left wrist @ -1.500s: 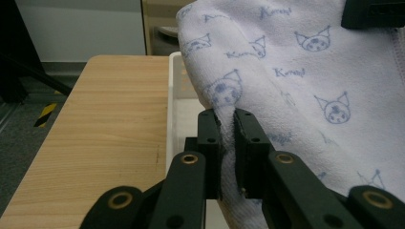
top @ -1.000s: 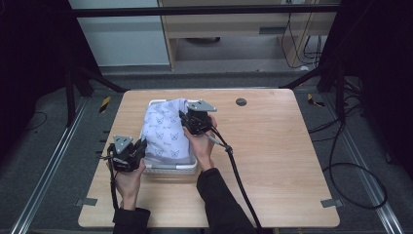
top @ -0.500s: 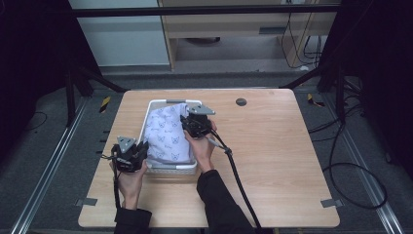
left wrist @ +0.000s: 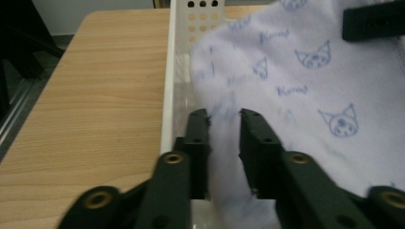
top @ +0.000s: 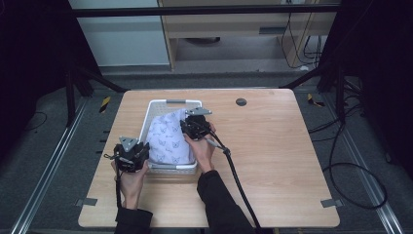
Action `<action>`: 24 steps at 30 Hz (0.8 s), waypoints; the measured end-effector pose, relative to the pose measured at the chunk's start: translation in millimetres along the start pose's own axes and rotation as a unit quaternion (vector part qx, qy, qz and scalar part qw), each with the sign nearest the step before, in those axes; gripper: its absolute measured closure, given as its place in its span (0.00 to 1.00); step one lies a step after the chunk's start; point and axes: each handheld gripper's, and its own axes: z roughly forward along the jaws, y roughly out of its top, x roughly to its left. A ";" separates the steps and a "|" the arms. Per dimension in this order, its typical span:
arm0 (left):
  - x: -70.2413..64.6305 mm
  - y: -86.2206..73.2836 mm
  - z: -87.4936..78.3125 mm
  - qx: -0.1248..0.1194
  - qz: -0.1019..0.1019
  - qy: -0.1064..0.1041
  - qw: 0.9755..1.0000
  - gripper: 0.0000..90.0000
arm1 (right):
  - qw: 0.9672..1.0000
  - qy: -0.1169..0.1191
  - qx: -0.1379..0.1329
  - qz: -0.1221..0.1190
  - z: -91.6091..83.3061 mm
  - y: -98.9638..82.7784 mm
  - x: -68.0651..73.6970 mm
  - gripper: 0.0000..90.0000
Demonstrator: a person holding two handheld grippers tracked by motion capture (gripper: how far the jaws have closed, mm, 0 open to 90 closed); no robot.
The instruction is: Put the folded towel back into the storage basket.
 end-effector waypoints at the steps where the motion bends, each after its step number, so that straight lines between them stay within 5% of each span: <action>1: 0.5 0.7 -1.6 -0.004 0.000 -0.004 1.000 0.73 | 1.000 -0.004 0.004 -0.002 0.7 -0.6 -0.2 0.71; 4: 1.1 3.2 -6.2 -0.015 -0.009 -0.017 1.000 0.71 | 0.999 -0.026 -0.006 -0.028 -0.9 -0.2 -0.4 0.60; 9: 1.2 6.4 -14.6 -0.028 -0.021 -0.032 0.999 0.69 | 0.998 -0.035 -0.030 -0.031 -13.5 6.1 -4.7 0.49; 24: -3.2 13.8 -42.0 -0.065 -0.022 -0.095 0.993 0.48 | 0.995 -0.013 -0.100 -0.002 -85.0 4.3 -31.8 0.25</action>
